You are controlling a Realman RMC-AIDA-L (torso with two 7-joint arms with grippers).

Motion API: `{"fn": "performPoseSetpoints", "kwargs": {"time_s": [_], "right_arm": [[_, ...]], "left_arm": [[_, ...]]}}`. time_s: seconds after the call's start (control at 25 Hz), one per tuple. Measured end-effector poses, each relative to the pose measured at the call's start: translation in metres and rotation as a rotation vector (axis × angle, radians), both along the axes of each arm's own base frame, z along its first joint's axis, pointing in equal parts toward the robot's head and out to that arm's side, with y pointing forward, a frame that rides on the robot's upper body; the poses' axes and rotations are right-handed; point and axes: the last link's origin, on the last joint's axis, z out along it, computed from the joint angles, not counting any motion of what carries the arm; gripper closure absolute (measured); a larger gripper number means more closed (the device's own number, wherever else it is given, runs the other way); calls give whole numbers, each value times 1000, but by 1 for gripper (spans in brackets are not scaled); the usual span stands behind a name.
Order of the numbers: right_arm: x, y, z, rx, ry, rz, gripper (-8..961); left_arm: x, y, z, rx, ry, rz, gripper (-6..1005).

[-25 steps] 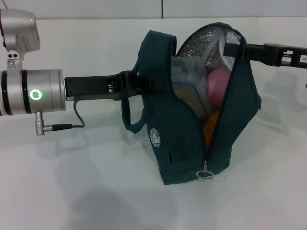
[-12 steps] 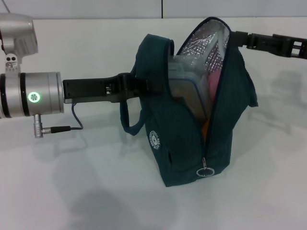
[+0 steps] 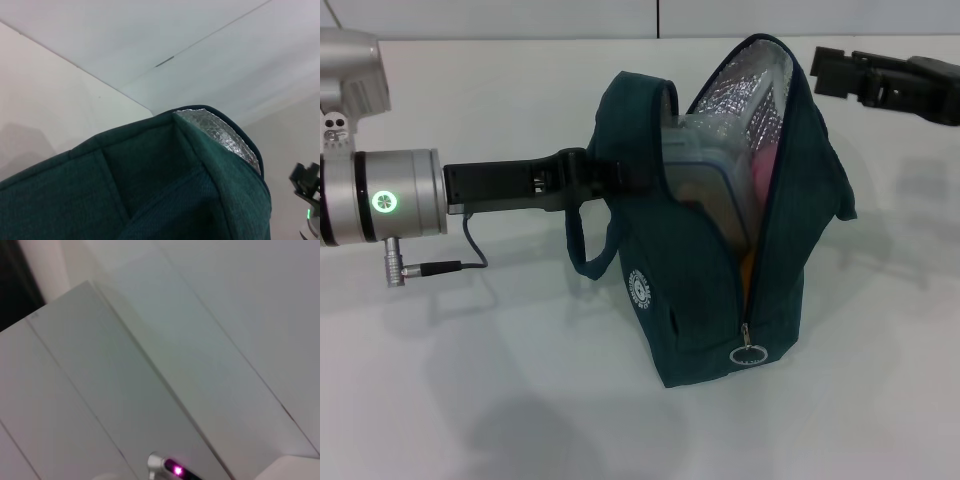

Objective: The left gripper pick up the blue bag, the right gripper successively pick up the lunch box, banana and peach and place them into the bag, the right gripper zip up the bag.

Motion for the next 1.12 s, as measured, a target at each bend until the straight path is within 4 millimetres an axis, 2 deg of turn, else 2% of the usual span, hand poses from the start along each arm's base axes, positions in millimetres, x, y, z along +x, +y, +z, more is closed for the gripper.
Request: {"fn": "performPoseSetpoints", "kwargs": {"time_s": [0.24,0.44,0.6,0.76,1.0,1.04,1.12], "right_arm": [[9,-8,4,44,-44,47,142],[14,-4,9,73,-57,16,144],[9,7,10,102,-84,9,145],[-8,13,4,64,-140,86,147],[-19,-3,-5,-25,-215,258,150],[-15,-18,-8,-43,-248,347,151],[-11,-26,-8,-48,-266,373,151]], "left_arm": [[0,0,0,1,0,2,964],[-2,-1,0,1,0,8,964],[-3,-2,0,5,1,4,964],[-4,-2,1,10,-2,9,964],[-5,-2,2,15,-3,12,964],[-5,-2,2,16,-3,12,963],[-5,-2,2,17,-4,11,963]]}}
